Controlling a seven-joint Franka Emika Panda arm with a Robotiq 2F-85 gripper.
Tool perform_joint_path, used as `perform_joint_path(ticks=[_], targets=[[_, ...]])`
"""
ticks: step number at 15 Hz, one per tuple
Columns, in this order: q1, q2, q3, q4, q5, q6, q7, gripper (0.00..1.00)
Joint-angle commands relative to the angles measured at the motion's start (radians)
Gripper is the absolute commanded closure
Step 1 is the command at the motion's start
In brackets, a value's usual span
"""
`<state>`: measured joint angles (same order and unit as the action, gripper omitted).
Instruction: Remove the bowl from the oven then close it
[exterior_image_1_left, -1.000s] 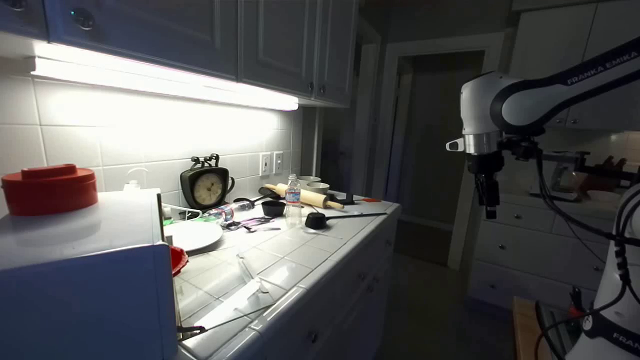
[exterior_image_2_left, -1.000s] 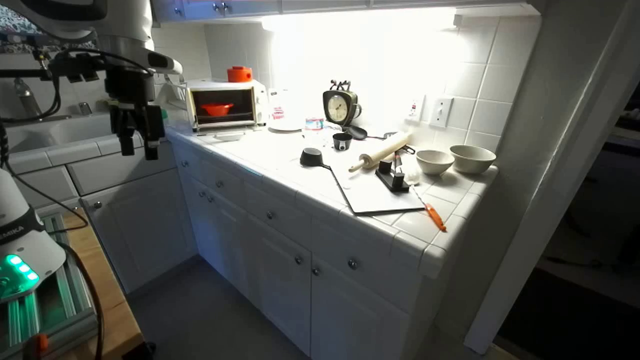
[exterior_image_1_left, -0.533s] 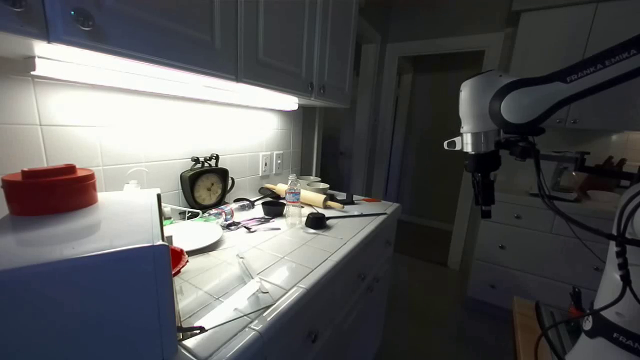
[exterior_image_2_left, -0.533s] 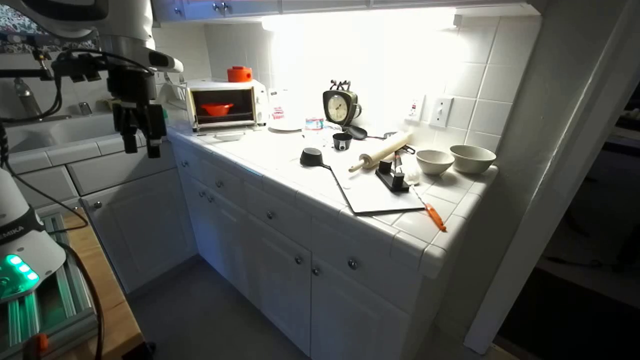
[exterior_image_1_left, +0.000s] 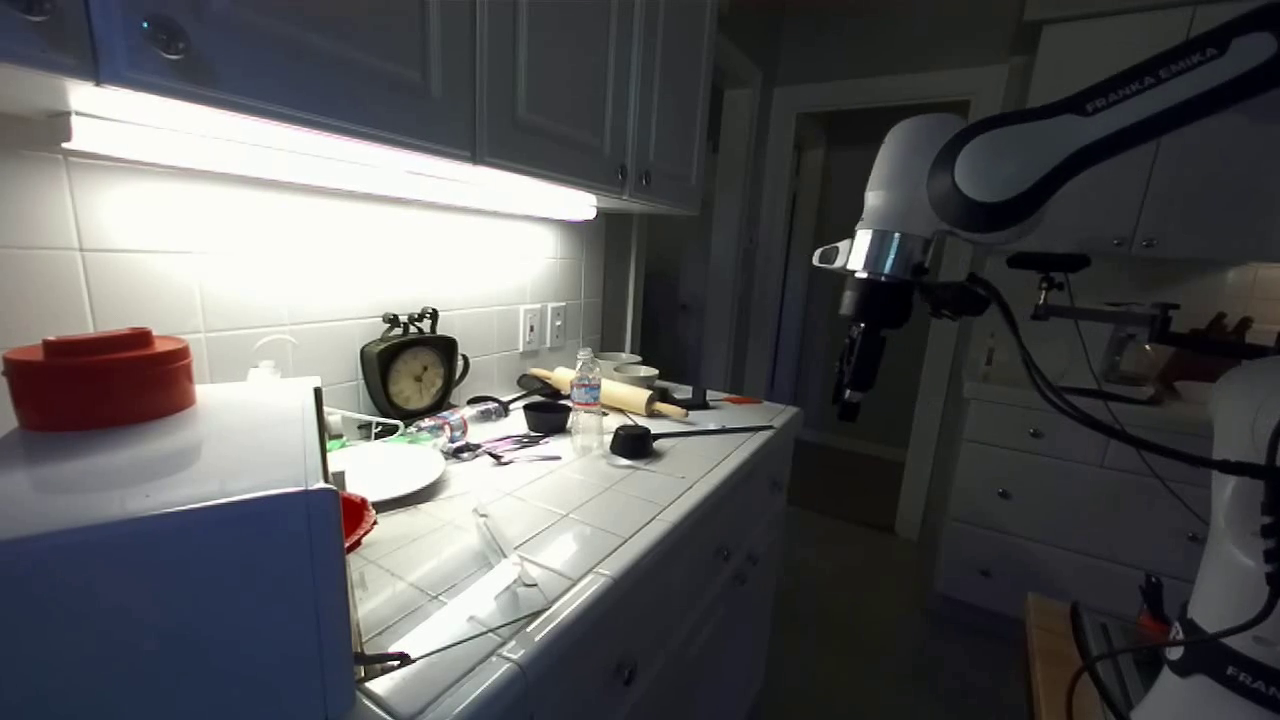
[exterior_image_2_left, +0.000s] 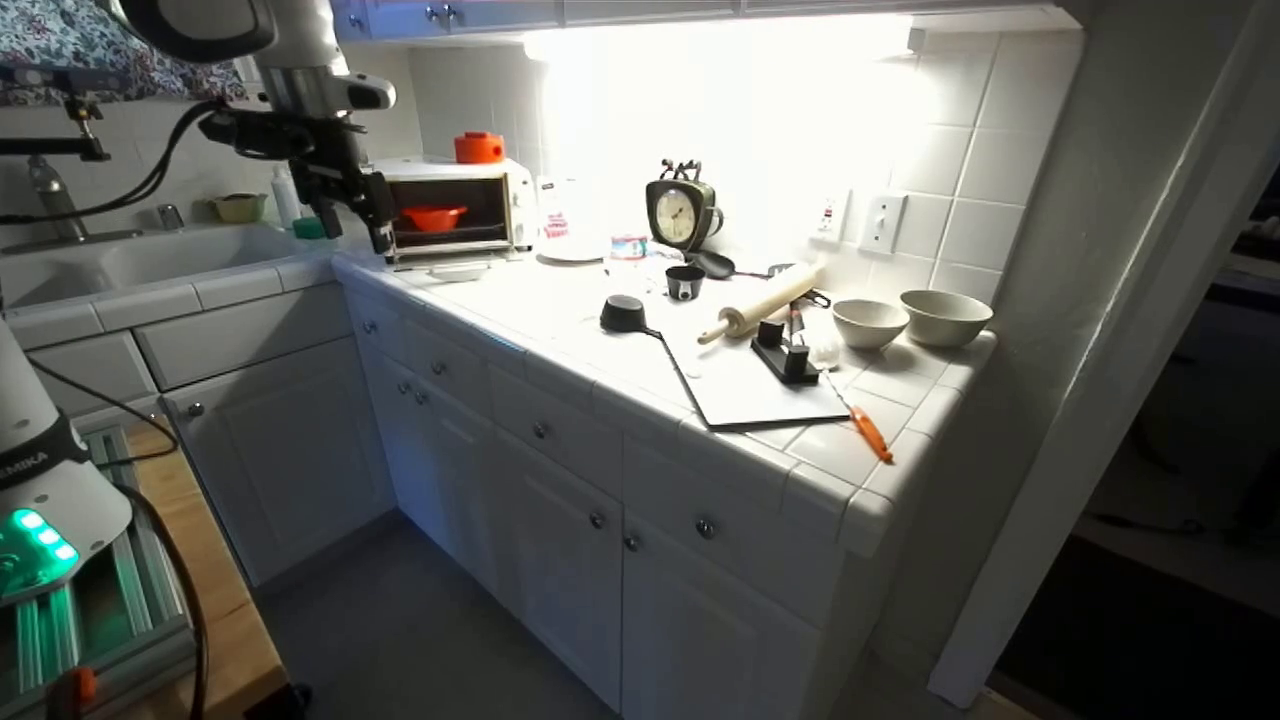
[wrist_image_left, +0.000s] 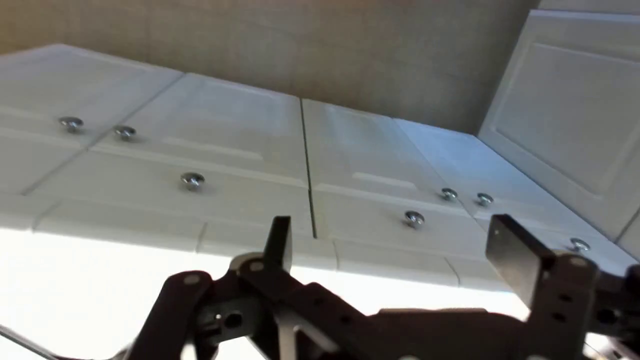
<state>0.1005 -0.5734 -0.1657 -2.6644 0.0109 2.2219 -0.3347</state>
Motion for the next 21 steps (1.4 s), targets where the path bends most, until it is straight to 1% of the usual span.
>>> perform_joint_path(ticks=[1, 3, 4, 7, 11, 12, 13, 16, 17, 19, 21], targets=[[0.091, 0.122, 0.017, 0.082, 0.142, 0.105, -0.041, 0.00], [0.124, 0.172, 0.034, 0.118, 0.189, 0.130, -0.048, 0.00], [0.082, 0.108, 0.048, 0.068, 0.144, 0.108, -0.023, 0.00], [0.099, 0.159, 0.062, 0.104, 0.167, 0.121, -0.026, 0.00], [0.098, 0.165, 0.061, 0.108, 0.168, 0.121, -0.030, 0.00], [0.075, 0.188, 0.079, 0.114, 0.170, 0.166, 0.057, 0.00], [0.063, 0.205, 0.091, 0.121, 0.180, 0.183, 0.115, 0.00], [0.080, 0.283, 0.117, 0.151, 0.271, 0.295, 0.229, 0.00], [0.088, 0.304, 0.125, 0.157, 0.309, 0.335, 0.255, 0.00], [0.114, 0.369, 0.139, 0.194, 0.398, 0.421, 0.264, 0.00], [0.126, 0.440, 0.165, 0.247, 0.436, 0.495, 0.256, 0.00]])
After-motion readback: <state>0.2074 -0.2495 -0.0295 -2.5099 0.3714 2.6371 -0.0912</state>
